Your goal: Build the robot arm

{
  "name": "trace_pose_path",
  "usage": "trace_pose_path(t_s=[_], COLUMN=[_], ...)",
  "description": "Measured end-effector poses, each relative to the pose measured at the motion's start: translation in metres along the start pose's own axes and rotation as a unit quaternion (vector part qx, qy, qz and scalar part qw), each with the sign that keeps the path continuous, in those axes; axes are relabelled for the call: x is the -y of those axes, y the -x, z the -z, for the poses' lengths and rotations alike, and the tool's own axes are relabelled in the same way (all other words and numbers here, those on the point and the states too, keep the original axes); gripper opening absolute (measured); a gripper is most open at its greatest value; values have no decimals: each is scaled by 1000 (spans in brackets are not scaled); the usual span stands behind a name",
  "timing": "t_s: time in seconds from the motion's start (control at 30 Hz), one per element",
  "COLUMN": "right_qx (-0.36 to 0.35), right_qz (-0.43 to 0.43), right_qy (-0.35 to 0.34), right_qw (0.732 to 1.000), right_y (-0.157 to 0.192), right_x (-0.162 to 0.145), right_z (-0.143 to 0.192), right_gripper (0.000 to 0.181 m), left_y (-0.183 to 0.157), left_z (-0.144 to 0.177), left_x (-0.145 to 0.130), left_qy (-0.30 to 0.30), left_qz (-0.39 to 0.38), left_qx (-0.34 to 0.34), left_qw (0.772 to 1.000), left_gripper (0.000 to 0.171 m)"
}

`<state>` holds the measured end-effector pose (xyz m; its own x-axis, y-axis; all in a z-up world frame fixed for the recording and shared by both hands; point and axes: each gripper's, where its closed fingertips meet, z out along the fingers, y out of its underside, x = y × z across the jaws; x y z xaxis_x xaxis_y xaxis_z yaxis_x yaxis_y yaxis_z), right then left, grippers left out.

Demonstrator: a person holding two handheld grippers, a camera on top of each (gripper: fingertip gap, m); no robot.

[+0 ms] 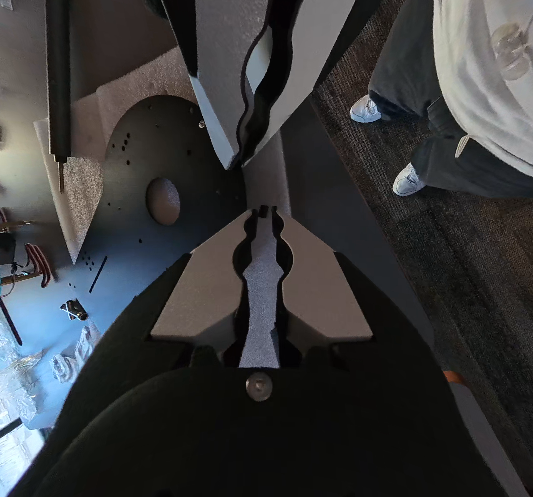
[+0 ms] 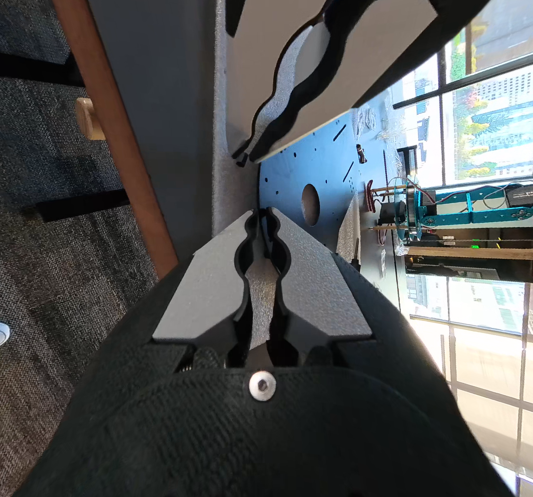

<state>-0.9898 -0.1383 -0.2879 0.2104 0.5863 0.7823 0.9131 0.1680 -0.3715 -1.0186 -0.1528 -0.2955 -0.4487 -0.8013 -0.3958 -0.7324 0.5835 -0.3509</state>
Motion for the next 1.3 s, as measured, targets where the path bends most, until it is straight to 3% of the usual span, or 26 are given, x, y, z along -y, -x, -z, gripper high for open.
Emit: trace_pose_path(t_s=[0.33, 0.5, 0.67, 0.8, 0.97, 1.1, 1.23, 1.3], right_qx=[-10, -7, -7, -10, -11, -7, -6, -8], right_qz=[-9, -10, -14, -16, -16, -12, -14, -14], right_qy=[-10, -10, -14, -18, -20, -18, -16, -17], right_qw=[1000, 1000, 1000, 1000, 1000, 1000, 1000, 1000], right_y=[-5, -7, -13, -21, -27, -26, -27, -28], right_x=[3, 3, 6, 9, 12, 11, 11, 11], right_z=[3, 4, 8, 11, 14, 13, 13, 14], right_gripper=[3, 3, 2, 2, 2, 2, 2, 2], left_y=[0, 2, 8, 15, 20, 15, 10, 11], left_z=[-5, -2, 4, 3, -6, -9, -4, -2], left_x=[-1, -3, -3, 1, -2, -2, -2, -4], left_qy=[-6, -15, -46, -92, -106, -88, -75, -67], left_qz=[42, 120, 246, 358, 433, 448, 454, 450], left_qx=[35, 63, 86, 103, 126, 106, 62, 53], left_qw=[998, 991, 964, 923, 886, 883, 886, 889], left_gripper=[3, 4, 4, 4, 3, 5, 25, 25])
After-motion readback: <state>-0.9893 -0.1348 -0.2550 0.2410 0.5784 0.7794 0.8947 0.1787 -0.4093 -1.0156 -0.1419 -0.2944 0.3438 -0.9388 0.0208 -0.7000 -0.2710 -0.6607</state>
